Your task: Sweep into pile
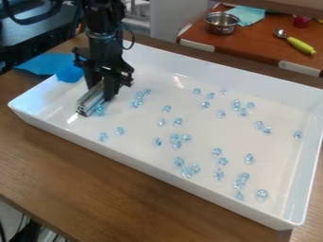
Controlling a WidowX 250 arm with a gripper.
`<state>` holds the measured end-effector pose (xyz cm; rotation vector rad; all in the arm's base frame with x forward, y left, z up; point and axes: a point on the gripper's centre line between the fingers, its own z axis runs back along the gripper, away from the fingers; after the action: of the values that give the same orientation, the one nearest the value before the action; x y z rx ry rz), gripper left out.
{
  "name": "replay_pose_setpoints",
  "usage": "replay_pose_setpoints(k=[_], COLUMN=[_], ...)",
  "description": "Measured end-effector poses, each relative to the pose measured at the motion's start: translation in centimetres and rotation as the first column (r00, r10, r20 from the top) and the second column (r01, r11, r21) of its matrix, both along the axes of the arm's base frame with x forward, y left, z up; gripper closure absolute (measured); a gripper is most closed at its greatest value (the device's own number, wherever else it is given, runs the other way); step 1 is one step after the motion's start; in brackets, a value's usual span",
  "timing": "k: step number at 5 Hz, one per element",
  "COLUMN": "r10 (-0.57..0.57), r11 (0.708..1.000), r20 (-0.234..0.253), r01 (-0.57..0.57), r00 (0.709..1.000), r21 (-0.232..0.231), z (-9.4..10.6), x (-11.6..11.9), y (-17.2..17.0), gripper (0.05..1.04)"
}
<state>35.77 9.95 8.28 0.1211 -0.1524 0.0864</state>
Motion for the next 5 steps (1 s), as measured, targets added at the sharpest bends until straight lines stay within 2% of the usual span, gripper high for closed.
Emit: replay_pose_setpoints(k=[1, 3, 5], r10=[-0.030, -0.052, -0.083], r11=[0.999, 0.999, 0.996], r20=[-0.003, -0.005, -0.029], r01=[0.030, 0.052, 0.082], r00=[1.000, 0.999, 0.996], r21=[-0.013, -0.006, -0.029], z=[0.0, -0.1, -0.2], x=[0.4, 0.9, 0.7], y=[-2.0, -4.5, -9.0], gripper=[0.707, 0.707, 0.707])
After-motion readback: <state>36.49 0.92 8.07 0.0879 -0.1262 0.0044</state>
